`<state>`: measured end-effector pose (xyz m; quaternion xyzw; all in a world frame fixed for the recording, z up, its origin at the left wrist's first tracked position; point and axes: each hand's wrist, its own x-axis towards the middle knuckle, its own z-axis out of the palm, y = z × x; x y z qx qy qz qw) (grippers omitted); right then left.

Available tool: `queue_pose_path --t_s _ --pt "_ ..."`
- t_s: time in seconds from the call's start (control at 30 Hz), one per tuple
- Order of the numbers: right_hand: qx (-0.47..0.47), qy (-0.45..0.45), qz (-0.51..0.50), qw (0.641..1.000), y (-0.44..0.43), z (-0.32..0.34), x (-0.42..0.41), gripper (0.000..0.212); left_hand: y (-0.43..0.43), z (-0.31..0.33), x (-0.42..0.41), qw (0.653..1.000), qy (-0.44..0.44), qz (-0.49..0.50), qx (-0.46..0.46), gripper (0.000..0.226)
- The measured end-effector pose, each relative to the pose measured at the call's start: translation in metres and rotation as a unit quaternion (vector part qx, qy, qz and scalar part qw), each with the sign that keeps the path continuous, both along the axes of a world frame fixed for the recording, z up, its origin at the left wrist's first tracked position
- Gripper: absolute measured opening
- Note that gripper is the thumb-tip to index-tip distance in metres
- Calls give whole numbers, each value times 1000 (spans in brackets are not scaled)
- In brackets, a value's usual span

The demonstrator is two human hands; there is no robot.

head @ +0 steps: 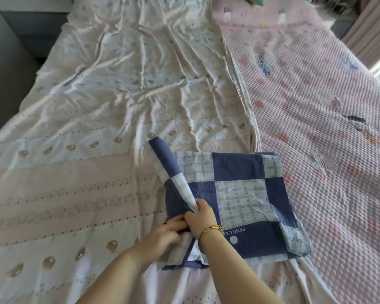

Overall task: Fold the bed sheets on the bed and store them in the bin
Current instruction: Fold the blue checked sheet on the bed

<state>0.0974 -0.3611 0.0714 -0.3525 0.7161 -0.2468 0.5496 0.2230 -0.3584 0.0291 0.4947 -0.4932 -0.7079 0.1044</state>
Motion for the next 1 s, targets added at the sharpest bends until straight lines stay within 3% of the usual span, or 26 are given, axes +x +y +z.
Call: queue_pose_path --t_s 0.1,0.2,0.3,0.4,0.47,0.57,0.63,0.73,0.9,0.97,1.0 --pt "11 7 -17 1000 6 -15 -19 23 -13 -16 -5 994 -83 61 -25 41" --pt "36 -7 -1 999 14 -33 -28 32 -41 11 -12 946 -188 170 -204 36" --pt "76 -46 15 996 21 -52 -26 31 -91 14 -31 942 -196 121 -246 72" --pt "97 -71 -6 993 24 -67 -28 27 -126 -5 -61 925 -287 17 -248 91" --pt "75 -57 -31 995 24 -69 -34 25 -139 -17 -78 880 -374 -62 -286 92" --pt "19 50 1 999 22 -75 -49 20 -153 -41 -99 824 -455 -130 -311 85" --pt "18 141 97 985 16 -79 -60 13 -161 -49 -109 801 -471 -158 -333 77" --pt "47 175 177 967 8 -88 -77 21 -170 -59 -116 775 -465 -182 -388 55" --pt "122 41 -3 992 0 -93 -97 12 -179 -72 -119 749 -420 -12 -511 39" --pt "139 77 56 986 5 -100 -93 22 -176 -78 -123 742 -404 -2 -535 36" --pt "142 131 101 976 10 -105 -86 37 -173 -81 -127 755 -406 -21 -515 37"
